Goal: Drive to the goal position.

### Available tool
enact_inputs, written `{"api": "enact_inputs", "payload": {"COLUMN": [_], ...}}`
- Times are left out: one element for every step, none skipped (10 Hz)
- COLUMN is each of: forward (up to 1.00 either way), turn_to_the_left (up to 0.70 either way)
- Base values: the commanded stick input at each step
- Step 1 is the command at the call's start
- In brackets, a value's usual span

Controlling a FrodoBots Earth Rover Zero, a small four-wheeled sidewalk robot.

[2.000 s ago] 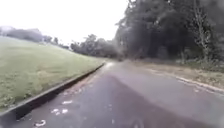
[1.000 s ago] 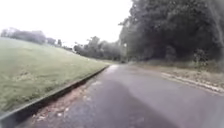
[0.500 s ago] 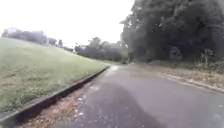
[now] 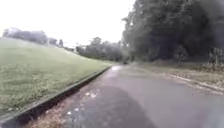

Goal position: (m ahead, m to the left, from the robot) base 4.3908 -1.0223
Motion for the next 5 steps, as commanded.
{"api": "enact_inputs", "payload": {"forward": [1.00, 1.00, 1.00, 1.00, 1.00], "turn_to_the_left": [-0.21, -0.26, -0.27, -0.27, -0.28]}}
